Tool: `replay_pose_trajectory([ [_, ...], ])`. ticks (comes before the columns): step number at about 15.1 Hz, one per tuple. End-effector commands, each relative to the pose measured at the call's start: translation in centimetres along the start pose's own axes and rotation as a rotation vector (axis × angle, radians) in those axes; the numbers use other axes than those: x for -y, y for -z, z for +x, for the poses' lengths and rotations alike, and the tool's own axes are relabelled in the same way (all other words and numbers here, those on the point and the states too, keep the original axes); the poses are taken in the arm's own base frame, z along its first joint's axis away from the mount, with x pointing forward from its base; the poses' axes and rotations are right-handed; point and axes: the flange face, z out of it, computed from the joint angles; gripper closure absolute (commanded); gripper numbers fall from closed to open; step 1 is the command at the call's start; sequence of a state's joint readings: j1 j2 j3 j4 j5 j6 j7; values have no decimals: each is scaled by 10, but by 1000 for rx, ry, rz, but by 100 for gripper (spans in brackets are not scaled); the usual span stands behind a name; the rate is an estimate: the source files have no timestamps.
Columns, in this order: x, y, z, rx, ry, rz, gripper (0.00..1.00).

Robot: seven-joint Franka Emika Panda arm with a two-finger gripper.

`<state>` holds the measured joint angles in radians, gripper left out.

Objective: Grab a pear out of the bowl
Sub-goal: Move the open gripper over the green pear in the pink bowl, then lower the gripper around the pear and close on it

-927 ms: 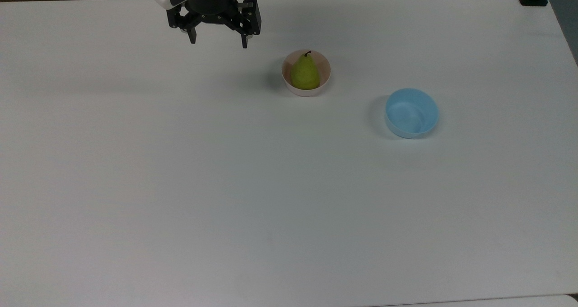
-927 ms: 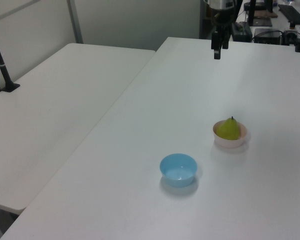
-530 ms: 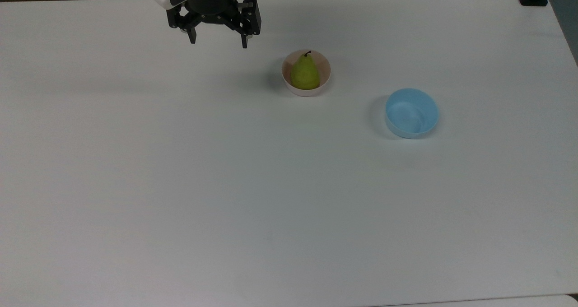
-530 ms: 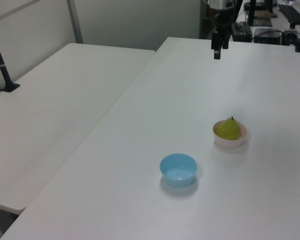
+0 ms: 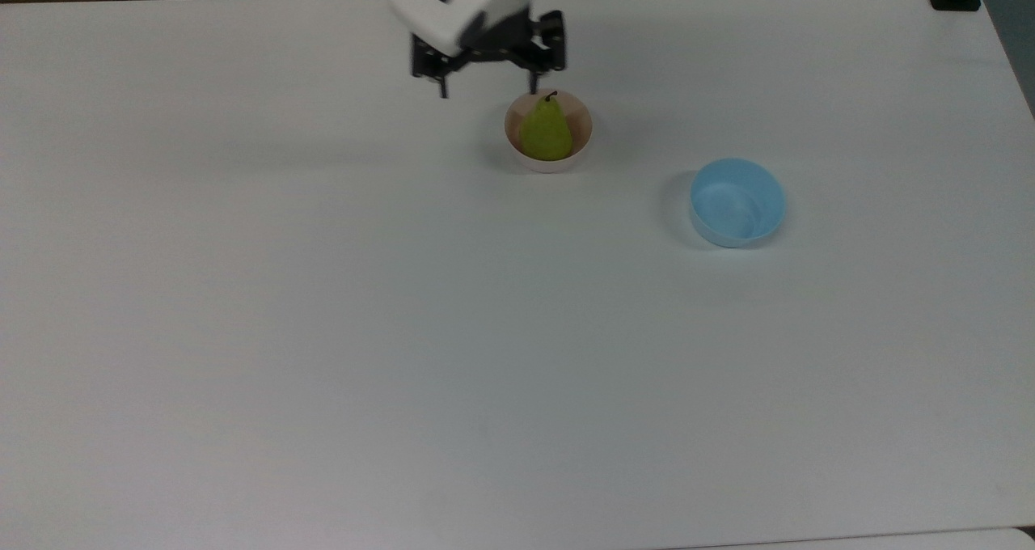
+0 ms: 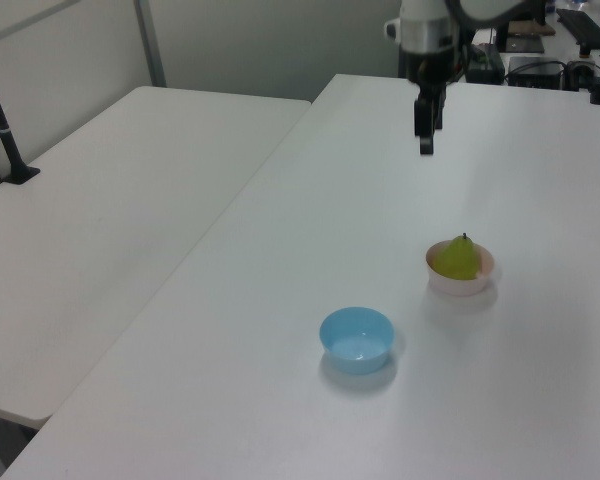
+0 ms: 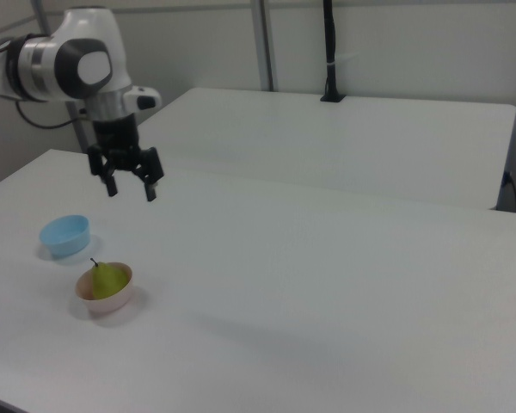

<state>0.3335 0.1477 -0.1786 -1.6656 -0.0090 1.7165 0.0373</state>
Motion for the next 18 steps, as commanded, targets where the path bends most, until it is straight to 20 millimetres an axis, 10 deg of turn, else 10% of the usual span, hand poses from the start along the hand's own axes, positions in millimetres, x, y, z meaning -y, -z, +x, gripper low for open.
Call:
replay_pose_trajectory([
  [1, 60, -52, -5, 103, 96, -35, 0],
  [4, 110, -104, -9, 190, 181, -83, 0],
  [11, 113, -190, -12, 267, 268, -195, 15],
  [16, 113, -191, -11, 268, 271, -203, 61],
  [18, 110, -165, -13, 240, 265, -189, 65],
])
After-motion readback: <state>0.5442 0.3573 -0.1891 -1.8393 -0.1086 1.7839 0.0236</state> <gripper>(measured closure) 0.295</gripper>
